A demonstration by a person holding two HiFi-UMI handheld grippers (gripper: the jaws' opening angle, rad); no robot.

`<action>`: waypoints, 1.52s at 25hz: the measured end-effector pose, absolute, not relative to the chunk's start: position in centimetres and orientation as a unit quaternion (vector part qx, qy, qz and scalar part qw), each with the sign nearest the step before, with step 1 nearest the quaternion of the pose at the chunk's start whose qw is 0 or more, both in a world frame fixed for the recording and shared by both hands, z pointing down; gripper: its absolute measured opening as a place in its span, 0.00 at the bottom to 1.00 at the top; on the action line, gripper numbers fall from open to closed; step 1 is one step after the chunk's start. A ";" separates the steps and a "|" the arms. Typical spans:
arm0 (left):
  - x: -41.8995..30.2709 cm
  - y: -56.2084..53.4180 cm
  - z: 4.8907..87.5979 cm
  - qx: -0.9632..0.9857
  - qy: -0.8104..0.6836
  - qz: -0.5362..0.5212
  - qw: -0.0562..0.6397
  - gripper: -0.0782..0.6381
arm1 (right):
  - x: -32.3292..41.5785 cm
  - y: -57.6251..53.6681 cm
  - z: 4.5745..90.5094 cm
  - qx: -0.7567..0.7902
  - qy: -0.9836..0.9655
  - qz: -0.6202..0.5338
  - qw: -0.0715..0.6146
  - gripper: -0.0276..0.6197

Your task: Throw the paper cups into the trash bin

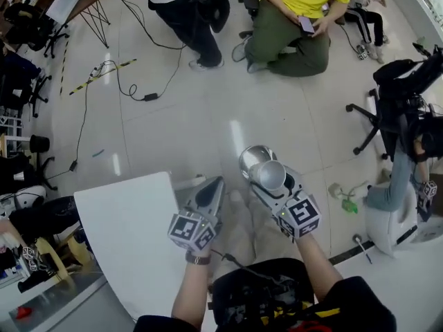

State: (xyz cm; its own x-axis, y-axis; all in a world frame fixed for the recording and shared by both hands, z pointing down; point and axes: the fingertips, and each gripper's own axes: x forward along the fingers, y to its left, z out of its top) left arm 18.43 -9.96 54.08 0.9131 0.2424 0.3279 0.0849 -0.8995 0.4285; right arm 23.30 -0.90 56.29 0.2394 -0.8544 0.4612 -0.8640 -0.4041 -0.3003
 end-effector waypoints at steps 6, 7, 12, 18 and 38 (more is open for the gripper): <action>21.0 -7.7 62.0 0.948 0.114 0.206 0.215 0.11 | 23.9 -0.2 67.5 0.770 -0.541 0.338 0.014 0.55; 21.2 -7.9 63.6 0.947 0.109 0.216 0.213 0.11 | 23.8 -0.2 69.4 0.766 -0.540 0.349 0.019 0.55; 21.6 -8.8 71.2 0.941 0.088 0.251 0.211 0.11 | 23.8 -0.2 77.4 0.755 -0.530 0.385 0.036 0.55; 21.0 -8.1 81.3 0.927 0.095 0.310 0.189 0.11 | 24.7 -0.9 87.0 0.741 -0.529 0.409 0.059 0.55; 19.7 -5.0 100.7 0.893 0.084 0.365 0.248 0.11 | 22.6 2.0 117.0 0.687 -0.457 0.562 0.056 0.55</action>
